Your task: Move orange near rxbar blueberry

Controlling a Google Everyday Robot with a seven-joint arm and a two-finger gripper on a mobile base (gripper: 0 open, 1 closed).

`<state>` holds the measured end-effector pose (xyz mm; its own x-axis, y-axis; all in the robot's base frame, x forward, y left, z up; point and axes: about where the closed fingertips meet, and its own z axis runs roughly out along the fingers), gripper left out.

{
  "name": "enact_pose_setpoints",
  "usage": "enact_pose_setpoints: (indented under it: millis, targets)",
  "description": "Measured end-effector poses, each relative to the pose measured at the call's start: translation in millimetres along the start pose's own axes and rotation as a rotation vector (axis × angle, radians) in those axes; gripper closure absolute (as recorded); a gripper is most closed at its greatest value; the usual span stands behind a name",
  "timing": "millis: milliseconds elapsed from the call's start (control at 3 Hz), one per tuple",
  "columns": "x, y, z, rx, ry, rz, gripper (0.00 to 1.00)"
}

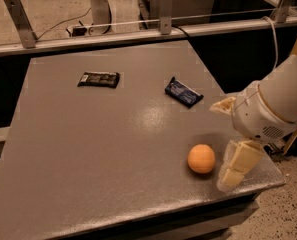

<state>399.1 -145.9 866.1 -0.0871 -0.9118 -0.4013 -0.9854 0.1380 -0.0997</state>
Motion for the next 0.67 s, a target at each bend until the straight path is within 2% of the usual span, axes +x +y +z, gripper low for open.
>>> enact_pose_setpoints:
  millis: [667]
  targets:
    - [6.3, 12.0, 31.0, -0.045, -0.014, 0.054, 0.02]
